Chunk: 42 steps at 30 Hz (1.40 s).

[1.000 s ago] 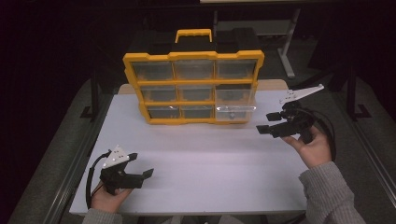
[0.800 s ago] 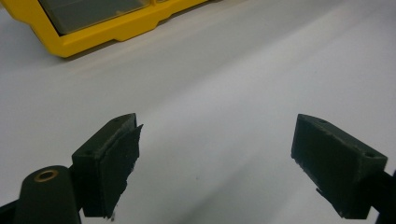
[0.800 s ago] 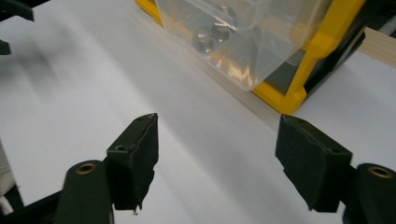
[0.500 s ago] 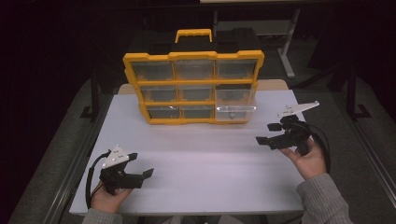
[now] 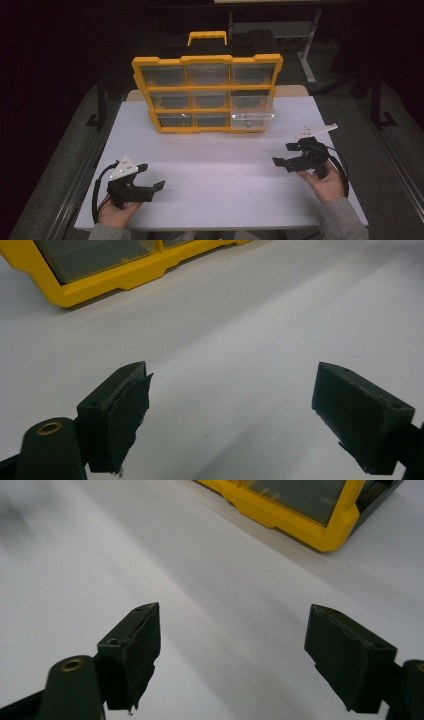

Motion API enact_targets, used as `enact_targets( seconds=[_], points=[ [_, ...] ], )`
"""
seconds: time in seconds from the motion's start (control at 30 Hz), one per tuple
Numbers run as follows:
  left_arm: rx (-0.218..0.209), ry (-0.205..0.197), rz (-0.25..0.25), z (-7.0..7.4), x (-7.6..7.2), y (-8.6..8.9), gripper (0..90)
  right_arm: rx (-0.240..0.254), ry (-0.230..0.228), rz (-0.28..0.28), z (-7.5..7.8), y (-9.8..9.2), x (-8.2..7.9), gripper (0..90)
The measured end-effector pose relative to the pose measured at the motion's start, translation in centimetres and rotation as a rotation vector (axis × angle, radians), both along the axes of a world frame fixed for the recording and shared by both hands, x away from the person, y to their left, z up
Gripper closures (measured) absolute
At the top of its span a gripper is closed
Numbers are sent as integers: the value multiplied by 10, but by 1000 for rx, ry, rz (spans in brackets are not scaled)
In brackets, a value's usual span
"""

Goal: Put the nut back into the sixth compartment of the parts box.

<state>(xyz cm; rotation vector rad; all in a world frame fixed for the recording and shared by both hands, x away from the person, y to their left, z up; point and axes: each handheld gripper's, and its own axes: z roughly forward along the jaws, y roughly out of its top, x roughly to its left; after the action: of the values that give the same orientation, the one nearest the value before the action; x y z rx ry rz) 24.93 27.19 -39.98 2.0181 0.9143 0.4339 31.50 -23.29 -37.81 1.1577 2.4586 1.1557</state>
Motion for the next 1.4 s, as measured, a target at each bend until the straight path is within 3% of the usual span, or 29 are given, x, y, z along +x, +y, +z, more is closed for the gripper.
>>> enact_targets(
  seconds=[0.33, 0.63, 1.0, 1.2, 1.4],
  points=[
    [-4, 4, 4, 0, -1, -1, 149, 1, -9, -15, -14, -3, -10, 182],
    [-14, 2, 7, 0, -1, -2, 148, 23, -16, -16, -21, -6, -19, 180],
    [2, -4, -8, 0, -1, -2, 149, 59, -45, -35, -33, -15, -35, 180],
    [-4, -1, -11, -1, 0, -1, 149, 32, -82, -32, -33, -14, -37, 180],
    [-1, -6, -9, -1, 0, -2, 149, 58, -78, -18, -33, -15, -38, 180]
  ],
)
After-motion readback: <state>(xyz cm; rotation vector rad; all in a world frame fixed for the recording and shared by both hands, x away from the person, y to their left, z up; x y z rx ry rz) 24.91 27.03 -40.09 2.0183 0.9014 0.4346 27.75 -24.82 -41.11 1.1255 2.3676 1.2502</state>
